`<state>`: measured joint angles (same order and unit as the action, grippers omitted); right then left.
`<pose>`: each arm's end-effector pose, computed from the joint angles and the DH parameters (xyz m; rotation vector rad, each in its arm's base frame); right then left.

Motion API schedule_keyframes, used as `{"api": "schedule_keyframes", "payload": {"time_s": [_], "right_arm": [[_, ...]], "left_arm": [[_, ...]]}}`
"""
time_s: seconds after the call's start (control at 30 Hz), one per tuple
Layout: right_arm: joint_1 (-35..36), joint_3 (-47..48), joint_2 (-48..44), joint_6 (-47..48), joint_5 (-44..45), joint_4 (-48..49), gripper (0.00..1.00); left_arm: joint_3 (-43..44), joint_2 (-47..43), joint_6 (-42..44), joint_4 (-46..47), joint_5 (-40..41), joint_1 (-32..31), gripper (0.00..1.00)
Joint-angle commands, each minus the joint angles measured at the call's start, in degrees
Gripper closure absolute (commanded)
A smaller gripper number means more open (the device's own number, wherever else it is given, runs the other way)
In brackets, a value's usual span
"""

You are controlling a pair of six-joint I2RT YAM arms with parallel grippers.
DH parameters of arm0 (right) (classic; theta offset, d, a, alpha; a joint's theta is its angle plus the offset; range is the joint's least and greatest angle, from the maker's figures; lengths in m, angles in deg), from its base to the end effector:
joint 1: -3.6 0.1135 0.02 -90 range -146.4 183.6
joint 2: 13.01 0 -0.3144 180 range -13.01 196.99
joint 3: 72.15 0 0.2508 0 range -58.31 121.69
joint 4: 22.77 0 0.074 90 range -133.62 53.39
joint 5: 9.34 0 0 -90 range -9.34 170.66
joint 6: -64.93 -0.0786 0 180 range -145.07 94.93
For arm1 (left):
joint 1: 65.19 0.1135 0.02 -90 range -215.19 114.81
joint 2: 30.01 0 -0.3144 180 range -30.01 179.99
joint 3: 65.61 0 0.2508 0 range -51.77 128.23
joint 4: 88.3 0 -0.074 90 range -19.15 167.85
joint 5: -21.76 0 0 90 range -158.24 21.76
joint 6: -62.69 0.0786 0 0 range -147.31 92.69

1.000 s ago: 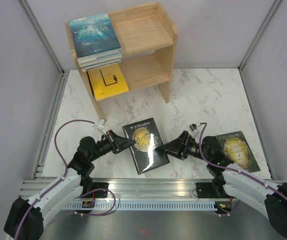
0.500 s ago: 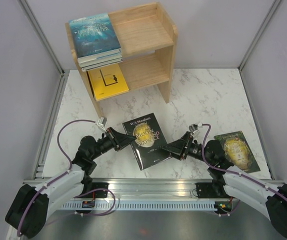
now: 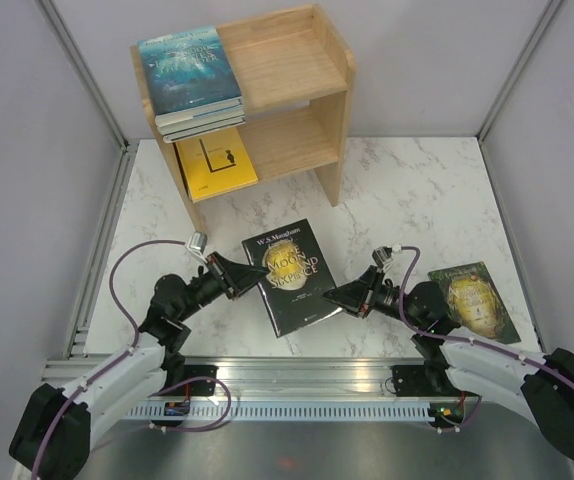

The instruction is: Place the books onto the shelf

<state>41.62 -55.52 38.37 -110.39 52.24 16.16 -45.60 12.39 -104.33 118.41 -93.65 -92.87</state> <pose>0.1129 0.1358 0.2266 0.2813 1.9020 1.9796 0.1298 -0.1062 0.2409 -0.3427 1.7625 -1.7299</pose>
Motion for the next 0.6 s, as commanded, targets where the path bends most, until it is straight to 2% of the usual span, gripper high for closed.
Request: {"api": "schedule_keyframes", "payload": {"time_s": [0.0, 0.1, 0.13, 0.2, 0.23, 0.27, 0.3, 0.33, 0.43, 0.5, 0.53, 0.57], "right_arm": [[1.5, 4.8, 0.4, -2.4, -0.1, 12.1, 0.76], [2.8, 6.2, 1.2, -1.8, 1.1, 11.5, 1.0], [2.9, 6.4, 1.1, -1.5, 1.4, 11.5, 1.0], [2.9, 7.8, -0.2, -1.3, 2.7, 9.3, 1.0], [2.9, 8.6, -1.0, -0.6, 3.1, 6.9, 1.0], [2.9, 9.8, -2.0, 0.4, 3.5, 4.0, 1.0], [2.9, 12.6, -4.2, 3.0, 4.4, -3.0, 1.0], [2.9, 14.2, -5.5, 4.3, 5.3, -6.9, 1.0], [2.8, 20.2, -8.3, 6.9, 7.1, -16.6, 1.0], [2.7, 24.8, -7.8, 7.3, 7.3, -20.5, 1.0], [2.7, 26.1, -7.3, 7.4, 7.7, -21.6, 1.0], [2.7, 27.3, -6.9, 7.4, 7.9, -22.8, 1.0]], "left_arm": [[2.5, -1.6, 4.0, -3.6, 3.4, 0.3, 0.98], [4.1, -2.3, 4.8, -7.1, 3.2, 0.3, 0.98], [5.0, -2.5, 6.4, -8.5, 2.3, 0.3, 0.93], [11.2, -4.4, 10.7, -21.7, 2.6, 0.3, 0.8], [13.7, -5.0, 15.8, -26.7, 3.8, 0.3, 0.66], [16.1, -5.7, 18.4, -37.5, 4.9, 0.3, 0.58], [20.8, -6.6, 20.7, -41.9, 6.3, 0.3, 0.48], [23.0, -8.0, 24.3, -47.0, 9.1, 0.3, 0.33], [30.4, -10.6, 29.7, -59.4, 13.1, 0.3, 0.15], [33.8, -12.1, 31.3, -66.0, 14.8, 0.3, 0.1], [34.7, -13.6, 32.4, -67.8, 16.3, 0.3, 0.0], [35.5, -14.4, 32.7, -69.8, 17.3, 0.3, 0.0]]}}
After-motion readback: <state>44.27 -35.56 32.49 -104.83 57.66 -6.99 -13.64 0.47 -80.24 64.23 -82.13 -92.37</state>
